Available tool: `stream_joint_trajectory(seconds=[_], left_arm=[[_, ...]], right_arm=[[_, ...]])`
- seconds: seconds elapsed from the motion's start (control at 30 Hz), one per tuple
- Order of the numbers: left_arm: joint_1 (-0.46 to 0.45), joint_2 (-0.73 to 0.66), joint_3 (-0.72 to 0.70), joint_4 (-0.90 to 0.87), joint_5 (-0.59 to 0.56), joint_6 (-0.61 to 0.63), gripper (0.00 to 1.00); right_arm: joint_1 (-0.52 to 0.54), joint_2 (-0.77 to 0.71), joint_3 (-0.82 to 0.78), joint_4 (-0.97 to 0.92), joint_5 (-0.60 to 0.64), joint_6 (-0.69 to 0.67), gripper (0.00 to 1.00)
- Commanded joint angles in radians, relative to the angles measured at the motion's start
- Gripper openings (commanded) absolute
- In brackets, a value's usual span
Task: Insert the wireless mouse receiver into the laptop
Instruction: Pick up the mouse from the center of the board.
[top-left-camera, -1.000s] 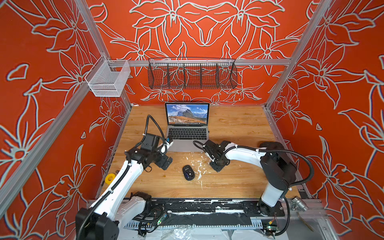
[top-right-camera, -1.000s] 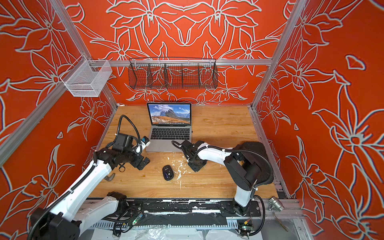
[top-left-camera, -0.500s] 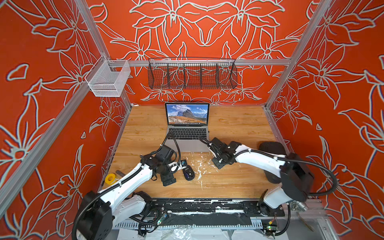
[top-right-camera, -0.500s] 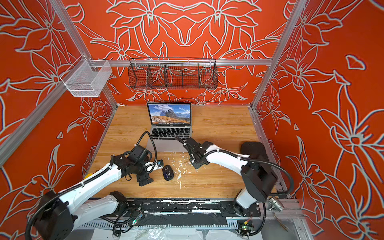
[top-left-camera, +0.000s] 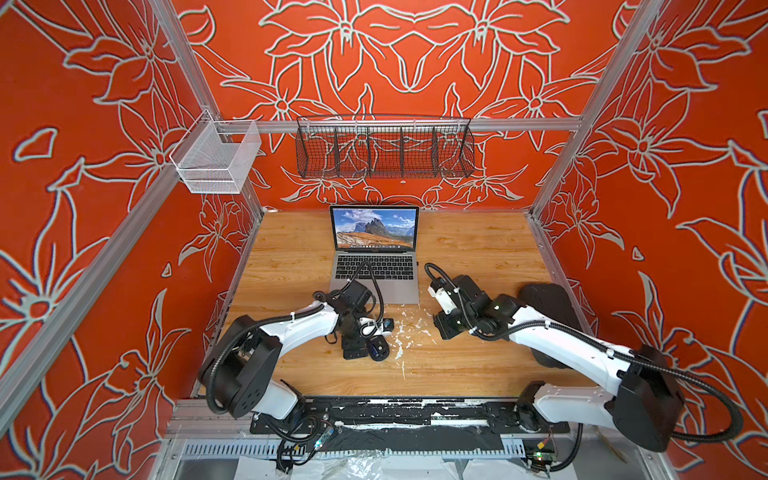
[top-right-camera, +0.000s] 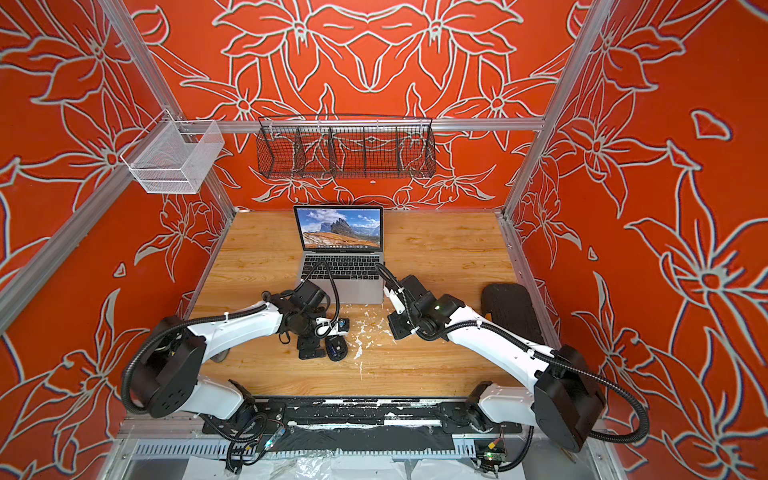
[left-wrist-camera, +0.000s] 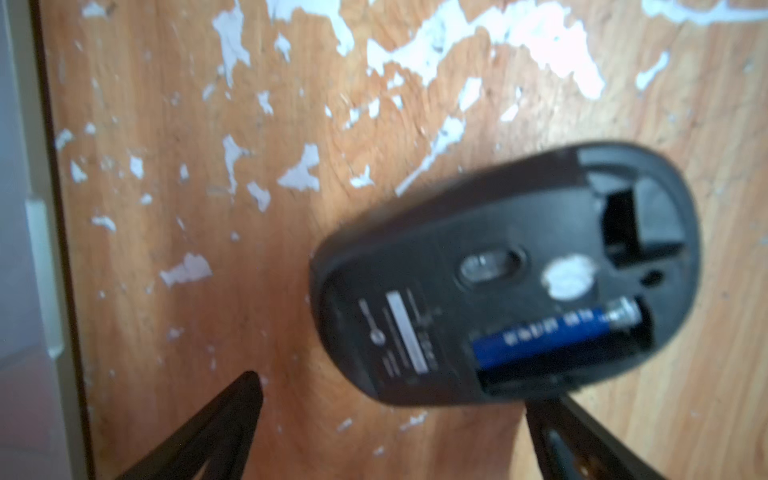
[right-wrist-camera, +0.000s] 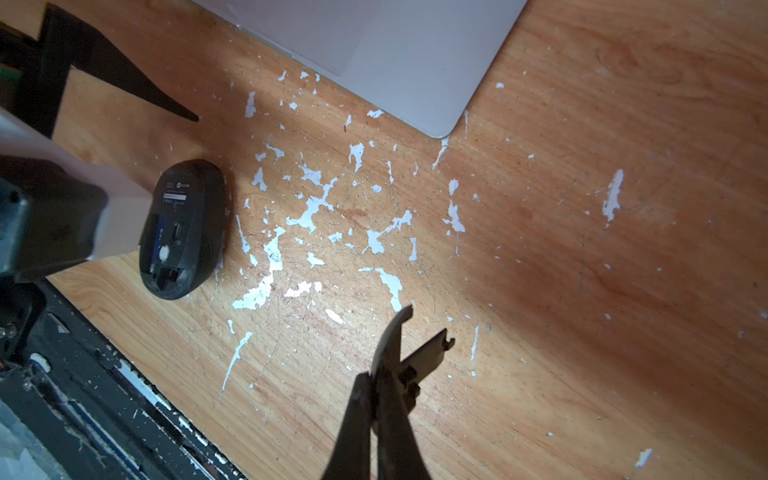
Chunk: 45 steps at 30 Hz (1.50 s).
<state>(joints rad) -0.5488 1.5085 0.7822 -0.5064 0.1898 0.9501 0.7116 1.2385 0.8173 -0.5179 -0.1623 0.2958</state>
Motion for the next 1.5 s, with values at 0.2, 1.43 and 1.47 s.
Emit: stream_joint_trajectory(seconds=[0.2, 1.43, 1.47], left_arm=[[-0.027, 0.116, 0.085, -0.052, 0.08, 0.061, 0.98], [-0.326, 0.13, 0.097, 0.302, -0.003, -0.673, 0.49], [-0.336, 0.142, 0.085, 0.336, -0.005, -0.686, 0.49]], right_arm=[[-0.028, -0.024, -0.052, 0.036, -0.052, 0.049, 0.0], [-0.378, -0.269, -0.17, 0.205, -0.795, 0.445, 0.0], [-0.38, -0.266, -0.185, 0.214, -0.799, 0.459, 0.0]])
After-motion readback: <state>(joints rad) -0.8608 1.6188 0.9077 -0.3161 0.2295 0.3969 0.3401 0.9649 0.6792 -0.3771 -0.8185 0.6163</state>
